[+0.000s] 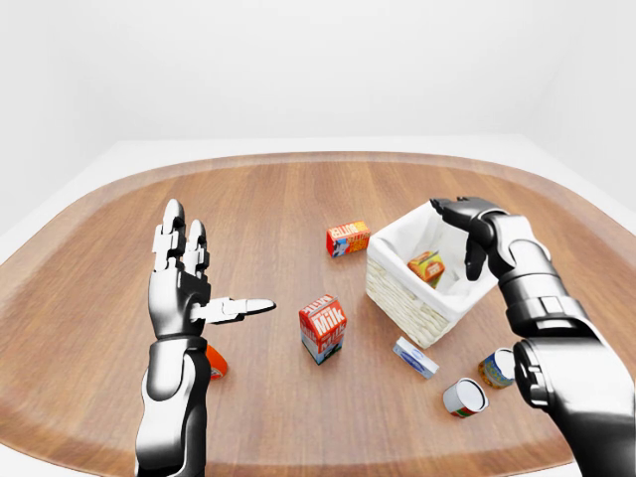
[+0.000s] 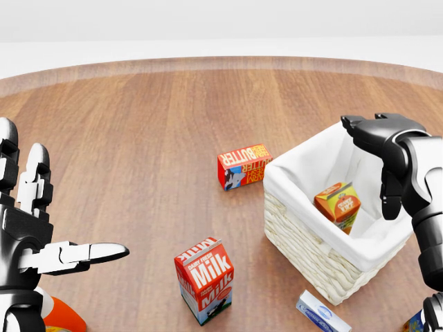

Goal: Pick up the orange juice, and put it in the basket.

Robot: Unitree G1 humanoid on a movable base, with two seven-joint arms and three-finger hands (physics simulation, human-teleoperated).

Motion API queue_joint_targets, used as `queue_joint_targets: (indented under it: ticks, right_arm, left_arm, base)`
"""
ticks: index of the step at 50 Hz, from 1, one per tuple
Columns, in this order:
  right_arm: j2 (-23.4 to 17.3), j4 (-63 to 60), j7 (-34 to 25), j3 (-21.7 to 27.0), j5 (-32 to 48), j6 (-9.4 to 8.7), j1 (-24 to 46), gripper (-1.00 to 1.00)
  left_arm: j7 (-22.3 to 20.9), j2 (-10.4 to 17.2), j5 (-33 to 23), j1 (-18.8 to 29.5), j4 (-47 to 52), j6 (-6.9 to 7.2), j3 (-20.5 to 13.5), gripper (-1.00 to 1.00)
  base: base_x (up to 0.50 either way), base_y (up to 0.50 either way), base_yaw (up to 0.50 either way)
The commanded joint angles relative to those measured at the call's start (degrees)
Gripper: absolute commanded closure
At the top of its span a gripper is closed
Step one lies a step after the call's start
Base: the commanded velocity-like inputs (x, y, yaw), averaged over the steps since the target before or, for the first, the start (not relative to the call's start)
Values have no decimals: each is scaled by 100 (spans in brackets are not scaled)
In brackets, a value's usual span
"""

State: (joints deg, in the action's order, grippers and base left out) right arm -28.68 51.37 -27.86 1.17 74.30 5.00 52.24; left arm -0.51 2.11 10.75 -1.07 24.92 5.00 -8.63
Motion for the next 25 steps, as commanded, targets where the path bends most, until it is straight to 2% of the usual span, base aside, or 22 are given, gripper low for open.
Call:
queue_joint_targets:
  ticks: [1,25]
  right_arm:
    - [1,-30,-30,5,-3,0,11,-100]
    - [-49,-168,-236,49,-27,0,174,-100]
  left_arm:
    - [0,0,0,0,0,0,0,-100]
    - [-2,1,0,0,0,0,0,-100]
  base:
    - [0,0,0]
    - [0,0,0]
